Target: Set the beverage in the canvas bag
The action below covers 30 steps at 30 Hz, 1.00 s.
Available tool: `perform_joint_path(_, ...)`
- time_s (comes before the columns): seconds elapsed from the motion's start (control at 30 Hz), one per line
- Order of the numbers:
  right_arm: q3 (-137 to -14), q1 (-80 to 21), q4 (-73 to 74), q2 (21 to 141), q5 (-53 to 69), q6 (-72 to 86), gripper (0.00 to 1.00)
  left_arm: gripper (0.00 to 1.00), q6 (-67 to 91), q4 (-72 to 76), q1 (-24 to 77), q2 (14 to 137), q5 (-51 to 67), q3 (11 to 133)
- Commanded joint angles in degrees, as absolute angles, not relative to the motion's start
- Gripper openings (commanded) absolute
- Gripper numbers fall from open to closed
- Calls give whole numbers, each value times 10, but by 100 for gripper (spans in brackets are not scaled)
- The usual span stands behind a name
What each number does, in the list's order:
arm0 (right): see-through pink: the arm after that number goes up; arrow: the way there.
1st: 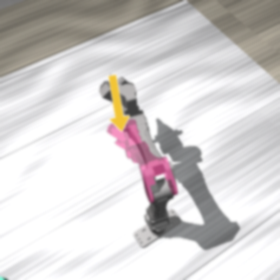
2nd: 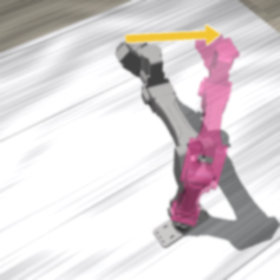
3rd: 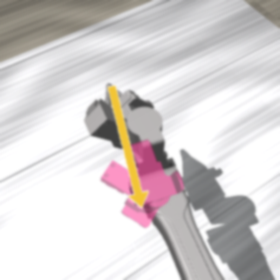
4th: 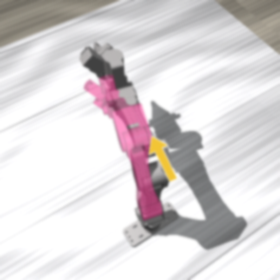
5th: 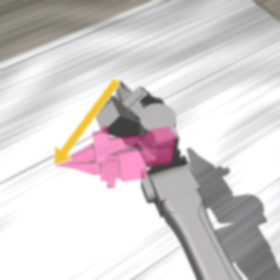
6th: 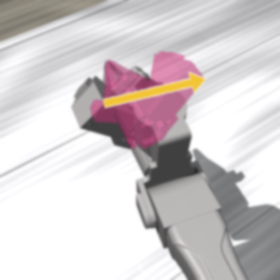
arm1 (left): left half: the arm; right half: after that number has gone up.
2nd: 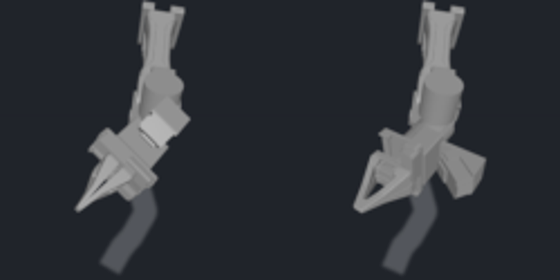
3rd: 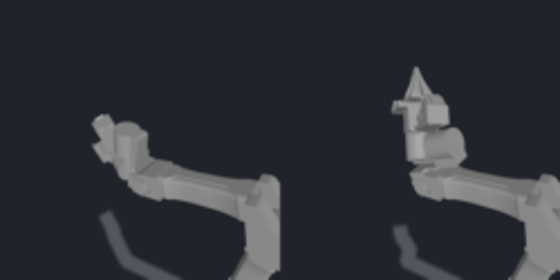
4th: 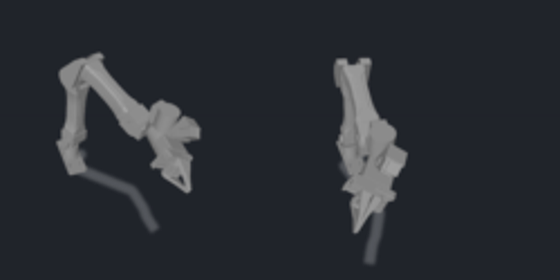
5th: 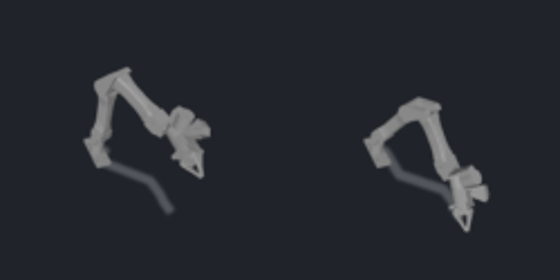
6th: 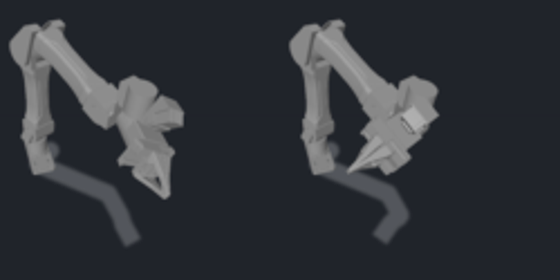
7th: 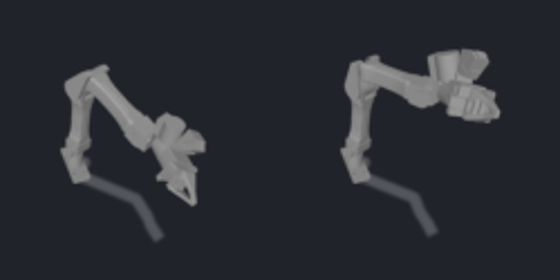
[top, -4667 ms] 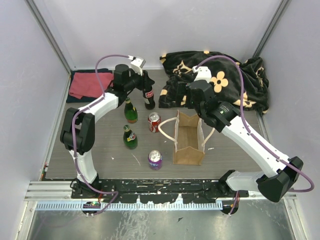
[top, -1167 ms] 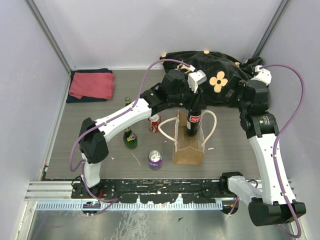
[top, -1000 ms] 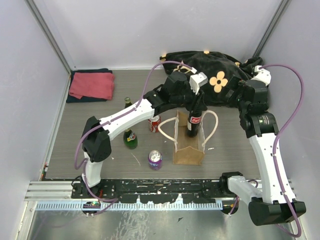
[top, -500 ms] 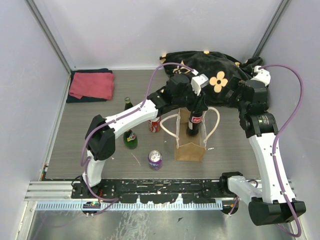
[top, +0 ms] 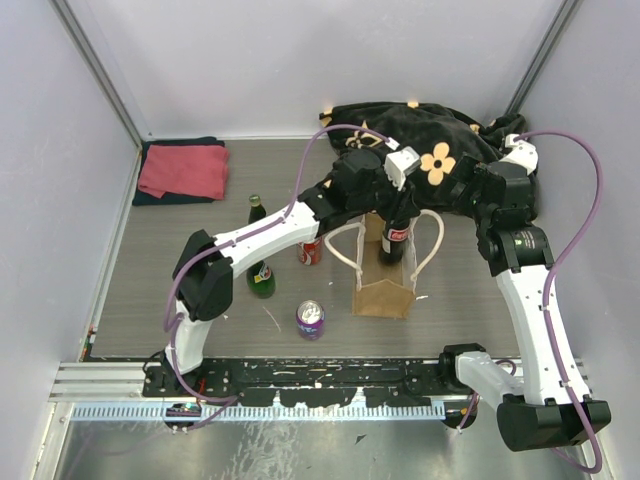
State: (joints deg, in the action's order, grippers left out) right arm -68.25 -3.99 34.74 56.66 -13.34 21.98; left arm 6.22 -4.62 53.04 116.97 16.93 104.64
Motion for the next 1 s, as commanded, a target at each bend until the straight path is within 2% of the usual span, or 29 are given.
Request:
perform_joint_path(0.0,-684,-38,319,557,-130,221,100,0,42,78,541,1164,151,1041)
perform_joint_path(0.57,-668,-38,319,551,-130,223,100,0,15,133,546,1174,116,966)
perform_joint_path(0.97,-660,-38,317,550,-130,225,100,0,43,140,546,1166,108,1000)
